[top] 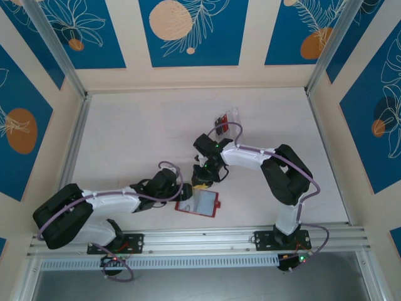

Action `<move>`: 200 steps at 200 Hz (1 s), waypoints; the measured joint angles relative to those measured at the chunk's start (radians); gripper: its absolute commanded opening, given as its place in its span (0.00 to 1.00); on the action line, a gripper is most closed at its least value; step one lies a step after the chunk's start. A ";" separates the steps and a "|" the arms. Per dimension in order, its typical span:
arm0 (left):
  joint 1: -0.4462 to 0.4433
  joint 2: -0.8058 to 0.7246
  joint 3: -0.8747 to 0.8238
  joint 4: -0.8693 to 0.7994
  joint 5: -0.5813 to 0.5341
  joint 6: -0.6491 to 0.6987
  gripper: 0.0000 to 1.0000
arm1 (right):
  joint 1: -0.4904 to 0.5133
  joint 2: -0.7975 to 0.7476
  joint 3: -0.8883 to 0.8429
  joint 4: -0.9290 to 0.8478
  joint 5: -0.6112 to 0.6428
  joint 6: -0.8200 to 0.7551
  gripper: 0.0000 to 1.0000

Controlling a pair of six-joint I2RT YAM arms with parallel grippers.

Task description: Put the credit cards into the card holder

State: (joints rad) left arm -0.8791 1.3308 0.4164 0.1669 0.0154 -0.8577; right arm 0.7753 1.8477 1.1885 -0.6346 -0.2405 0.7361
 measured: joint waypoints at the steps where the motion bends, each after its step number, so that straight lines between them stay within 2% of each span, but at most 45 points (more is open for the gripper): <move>1: 0.000 -0.001 -0.001 0.001 0.000 0.000 0.71 | 0.000 0.000 0.000 0.000 0.000 0.001 0.22; 27: 0.000 -0.014 -0.017 0.024 0.007 0.015 0.77 | -0.008 0.000 0.000 -0.020 -0.029 0.008 0.23; 64: 0.005 -0.061 -0.055 0.038 0.006 0.030 0.81 | -0.011 0.004 -0.003 -0.027 -0.073 0.028 0.31; 103: 0.006 -0.181 -0.105 -0.043 -0.039 0.042 0.83 | 0.014 0.036 0.000 0.023 -0.122 0.042 0.36; 151: -0.007 -0.354 -0.116 -0.079 0.017 0.087 0.84 | 0.032 0.103 0.066 0.132 -0.074 0.057 0.37; 200: -0.008 -0.323 -0.096 -0.122 0.050 0.137 0.83 | 0.016 0.039 0.024 0.147 0.018 0.057 0.37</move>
State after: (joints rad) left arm -0.8867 1.0073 0.3202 0.0448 0.0650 -0.7212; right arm 0.7910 1.8870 1.2125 -0.4877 -0.2226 0.7929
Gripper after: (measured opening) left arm 0.834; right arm 0.372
